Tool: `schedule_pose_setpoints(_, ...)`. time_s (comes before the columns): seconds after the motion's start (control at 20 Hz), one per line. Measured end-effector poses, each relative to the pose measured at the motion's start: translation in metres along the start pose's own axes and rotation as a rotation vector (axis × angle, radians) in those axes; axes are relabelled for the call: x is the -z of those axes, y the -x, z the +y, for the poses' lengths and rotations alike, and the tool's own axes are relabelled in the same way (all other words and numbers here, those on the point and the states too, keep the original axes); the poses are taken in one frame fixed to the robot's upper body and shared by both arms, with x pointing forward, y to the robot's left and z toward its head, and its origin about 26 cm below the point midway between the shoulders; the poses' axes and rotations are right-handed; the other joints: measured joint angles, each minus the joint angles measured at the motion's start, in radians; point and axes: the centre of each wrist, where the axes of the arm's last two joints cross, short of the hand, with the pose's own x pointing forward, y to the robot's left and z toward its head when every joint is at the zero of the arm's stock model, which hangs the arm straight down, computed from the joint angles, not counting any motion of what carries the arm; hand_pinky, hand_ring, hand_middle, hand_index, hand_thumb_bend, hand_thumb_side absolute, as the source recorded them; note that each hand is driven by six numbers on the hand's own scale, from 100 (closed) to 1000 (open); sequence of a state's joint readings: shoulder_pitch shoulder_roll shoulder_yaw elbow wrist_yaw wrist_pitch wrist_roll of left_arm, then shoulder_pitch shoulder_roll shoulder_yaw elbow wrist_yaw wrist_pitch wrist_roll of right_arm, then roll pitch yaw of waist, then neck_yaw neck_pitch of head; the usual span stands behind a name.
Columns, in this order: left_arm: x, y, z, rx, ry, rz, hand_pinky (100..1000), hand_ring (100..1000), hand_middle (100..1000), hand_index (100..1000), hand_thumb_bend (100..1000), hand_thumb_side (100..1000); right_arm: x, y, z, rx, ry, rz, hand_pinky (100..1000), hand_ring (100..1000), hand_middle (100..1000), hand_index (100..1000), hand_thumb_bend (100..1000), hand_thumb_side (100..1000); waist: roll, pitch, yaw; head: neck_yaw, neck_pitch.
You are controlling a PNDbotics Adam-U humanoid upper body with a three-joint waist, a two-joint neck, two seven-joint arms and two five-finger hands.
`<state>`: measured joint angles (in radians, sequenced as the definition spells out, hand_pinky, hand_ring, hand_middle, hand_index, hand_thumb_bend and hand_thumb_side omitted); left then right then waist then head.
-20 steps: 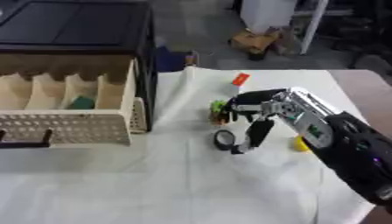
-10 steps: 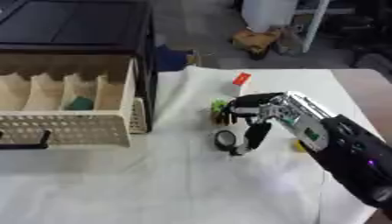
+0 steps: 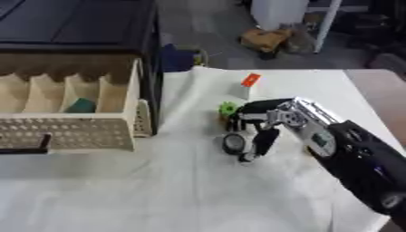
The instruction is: Pick up objects from table and place into drawer.
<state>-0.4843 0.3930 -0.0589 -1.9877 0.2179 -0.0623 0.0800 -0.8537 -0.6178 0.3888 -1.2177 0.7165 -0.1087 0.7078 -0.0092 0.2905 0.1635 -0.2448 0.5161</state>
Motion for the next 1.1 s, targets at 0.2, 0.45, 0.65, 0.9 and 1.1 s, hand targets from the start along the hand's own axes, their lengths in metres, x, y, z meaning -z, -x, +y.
schedule_pose_setpoints(0.2, -0.0001, 0.0002, -0.0006, -0.003, -0.001, 0.000, 381, 367, 478, 817, 153, 1000, 0.0015, 0.0017, 0.0018, -0.001, -0.002, 0.007, 520, 764, 728, 861, 439, 337, 0.000, 0.000, 0.002, 0.000, -0.004)
schedule_pose_setpoints(0.45, -0.0001, 0.0005, -0.0014, -0.007, 0.000, -0.001, 381, 367, 479, 816, 148, 1000, 0.0033, 0.0019, 0.0009, 0.000, 0.004, 0.011, 518, 764, 721, 853, 428, 371, 0.000, 0.002, 0.004, -0.003, -0.008)
schedule_pose_setpoints(0.65, -0.0001, 0.0005, -0.0014, -0.007, 0.003, 0.001, 382, 368, 479, 817, 154, 1000, 0.0033, 0.0017, 0.0004, 0.001, 0.010, 0.012, 517, 763, 715, 849, 438, 349, -0.001, 0.005, 0.004, -0.003, -0.008)
schedule_pose_setpoints(0.9, -0.0001, 0.0005, -0.0015, -0.008, 0.003, 0.001, 383, 368, 479, 816, 154, 1000, 0.0038, 0.0022, 0.0004, 0.005, 0.012, 0.017, 514, 762, 704, 840, 422, 329, -0.002, 0.005, 0.005, -0.003, -0.008)
schedule_pose_setpoints(1.1, -0.0001, 0.0005, -0.0015, -0.008, 0.004, 0.001, 383, 369, 478, 815, 155, 1000, 0.0043, 0.0030, 0.0001, 0.007, 0.011, 0.019, 514, 763, 702, 833, 417, 314, -0.003, 0.006, 0.006, -0.003, -0.009)
